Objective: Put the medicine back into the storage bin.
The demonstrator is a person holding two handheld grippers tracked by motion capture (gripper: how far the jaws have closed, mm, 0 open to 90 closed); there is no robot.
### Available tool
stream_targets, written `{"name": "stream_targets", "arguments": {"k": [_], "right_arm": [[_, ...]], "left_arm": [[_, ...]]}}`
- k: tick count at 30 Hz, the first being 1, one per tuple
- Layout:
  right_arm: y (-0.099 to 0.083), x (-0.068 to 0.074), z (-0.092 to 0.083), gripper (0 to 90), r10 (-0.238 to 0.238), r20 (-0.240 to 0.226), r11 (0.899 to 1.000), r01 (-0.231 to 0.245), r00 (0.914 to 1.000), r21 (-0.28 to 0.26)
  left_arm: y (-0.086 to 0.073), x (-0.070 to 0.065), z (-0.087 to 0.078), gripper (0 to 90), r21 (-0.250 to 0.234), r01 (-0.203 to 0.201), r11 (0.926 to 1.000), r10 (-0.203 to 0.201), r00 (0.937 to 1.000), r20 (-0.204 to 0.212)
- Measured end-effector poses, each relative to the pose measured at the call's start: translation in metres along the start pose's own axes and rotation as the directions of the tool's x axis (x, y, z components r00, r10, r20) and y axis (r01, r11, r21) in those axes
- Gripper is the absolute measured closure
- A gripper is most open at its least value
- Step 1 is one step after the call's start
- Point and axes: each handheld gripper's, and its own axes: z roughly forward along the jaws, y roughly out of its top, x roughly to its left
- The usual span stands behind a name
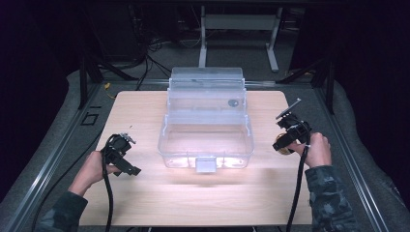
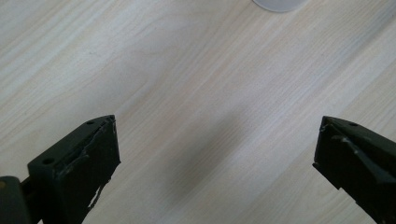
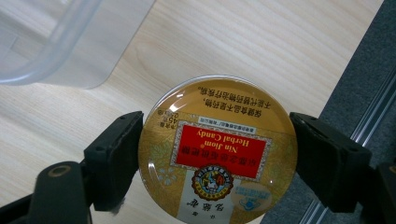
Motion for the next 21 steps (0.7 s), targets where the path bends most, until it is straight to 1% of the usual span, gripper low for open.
{"name": "stream_targets", "arguments": {"k": [4, 12, 13, 14, 15, 17, 19, 21], "right_arm": [[0.006, 0.004, -0.006, 20.2, -0.019, 0.009, 1.0, 0.019, 0.9998, -0.006], [0.021, 0.011, -0.016, 20.2, -0.05, 0.01, 0.999, 0.05, 0.9987, -0.012], [0.022, 0.013, -0.018, 20.2, -0.054, 0.018, 0.998, 0.055, 0.9984, -0.01], [0.024, 0.015, -0.018, 20.2, -0.057, 0.018, 0.998, 0.058, 0.9982, -0.013], [0.026, 0.015, -0.019, 20.2, -0.059, 0.007, 0.998, 0.059, 0.9982, -0.015], [0.03, 0.018, -0.021, 20.2, -0.072, 0.024, 0.997, 0.072, 0.9971, -0.014], [0.034, 0.021, -0.022, 20.2, -0.08, -0.011, 0.996, 0.08, 0.9967, -0.026], [0.038, 0.024, -0.024, 20.2, -0.091, -0.012, 0.996, 0.091, 0.9958, -0.027]], "left_arm": [[-0.001, -0.001, 0.003, 0.2, 0.008, -0.004, 1.0, 0.004, 1.0, -0.001], [0.002, -0.001, 0.001, 0.2, -0.002, -0.008, 1.0, 0.008, 1.0, 0.001], [0.002, -0.001, 0.001, 0.1, -0.003, -0.008, 1.0, 0.008, 1.0, 0.001], [0.003, -0.002, 0.001, 0.2, -0.002, -0.009, 1.0, 0.009, 1.0, 0.002], [0.003, -0.002, 0.001, 0.2, -0.002, -0.011, 0.9999, 0.011, 0.9999, 0.001], [0.004, -0.002, 0.002, 0.2, 0.003, -0.013, 0.9999, 0.013, 0.9999, 0.003], [0.004, -0.003, 0.002, 0.2, 0.003, -0.011, 0.9999, 0.011, 0.9999, 0.002], [0.004, -0.003, 0.003, 0.2, 0.001, -0.011, 0.9999, 0.011, 0.9999, 0.002]]}}
